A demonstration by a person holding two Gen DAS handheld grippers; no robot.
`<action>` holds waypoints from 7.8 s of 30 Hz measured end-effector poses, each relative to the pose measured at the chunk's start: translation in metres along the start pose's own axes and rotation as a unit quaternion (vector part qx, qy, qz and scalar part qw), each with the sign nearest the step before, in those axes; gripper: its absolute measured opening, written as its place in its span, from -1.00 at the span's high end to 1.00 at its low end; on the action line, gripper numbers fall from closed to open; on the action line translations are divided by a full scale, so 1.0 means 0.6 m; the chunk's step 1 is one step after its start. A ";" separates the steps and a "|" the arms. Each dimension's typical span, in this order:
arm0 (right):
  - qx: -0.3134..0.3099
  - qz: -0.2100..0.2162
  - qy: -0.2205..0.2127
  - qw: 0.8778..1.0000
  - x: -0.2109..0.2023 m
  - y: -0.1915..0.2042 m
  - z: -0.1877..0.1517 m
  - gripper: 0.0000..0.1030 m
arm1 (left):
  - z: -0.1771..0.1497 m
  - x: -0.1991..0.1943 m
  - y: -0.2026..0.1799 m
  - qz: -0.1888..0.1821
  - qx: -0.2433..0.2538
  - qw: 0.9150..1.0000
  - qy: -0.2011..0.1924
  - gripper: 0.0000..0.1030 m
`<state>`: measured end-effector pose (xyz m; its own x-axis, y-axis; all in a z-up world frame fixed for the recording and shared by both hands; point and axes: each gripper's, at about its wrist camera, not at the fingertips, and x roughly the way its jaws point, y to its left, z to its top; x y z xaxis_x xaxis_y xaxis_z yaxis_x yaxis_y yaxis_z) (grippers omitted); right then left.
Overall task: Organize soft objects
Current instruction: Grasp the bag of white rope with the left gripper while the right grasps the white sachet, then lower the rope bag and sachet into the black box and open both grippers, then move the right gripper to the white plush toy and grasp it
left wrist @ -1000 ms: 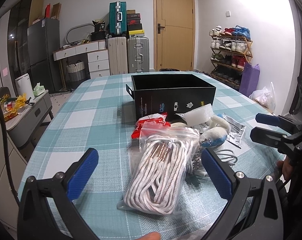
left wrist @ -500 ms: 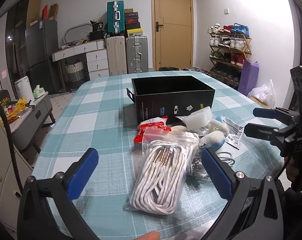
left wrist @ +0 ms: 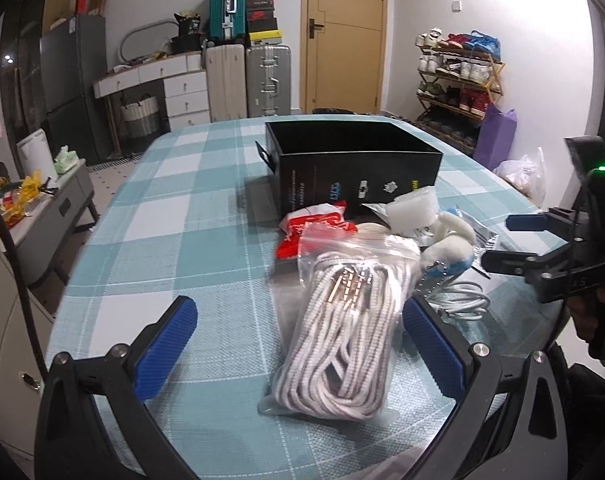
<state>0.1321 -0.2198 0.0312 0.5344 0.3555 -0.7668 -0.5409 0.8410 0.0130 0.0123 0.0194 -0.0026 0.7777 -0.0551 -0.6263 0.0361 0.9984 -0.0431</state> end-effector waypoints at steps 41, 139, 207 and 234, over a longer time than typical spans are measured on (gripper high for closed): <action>-0.030 0.003 0.029 0.999 0.019 -0.004 -0.001 0.21 | -0.008 0.007 -0.011 -0.039 0.011 0.999 0.024 0.21; 0.006 0.071 -0.119 0.990 0.051 -0.002 0.210 0.39 | 0.225 0.167 -0.029 0.019 0.008 1.000 -0.022 0.20; 0.022 0.114 -0.064 0.991 -0.052 0.050 0.064 -0.99 | 0.104 0.020 0.036 0.037 -0.039 0.998 -0.020 -1.00; 0.078 0.168 0.009 0.983 0.023 0.029 0.044 -0.63 | 0.093 0.042 0.034 0.041 -0.030 0.999 -0.005 -1.00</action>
<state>0.1475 -0.1896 0.0378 0.3309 0.6180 -0.7132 -0.5774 0.7304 0.3649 0.0678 0.0391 0.0242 0.7824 0.0270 -0.6222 -0.0657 0.9971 -0.0394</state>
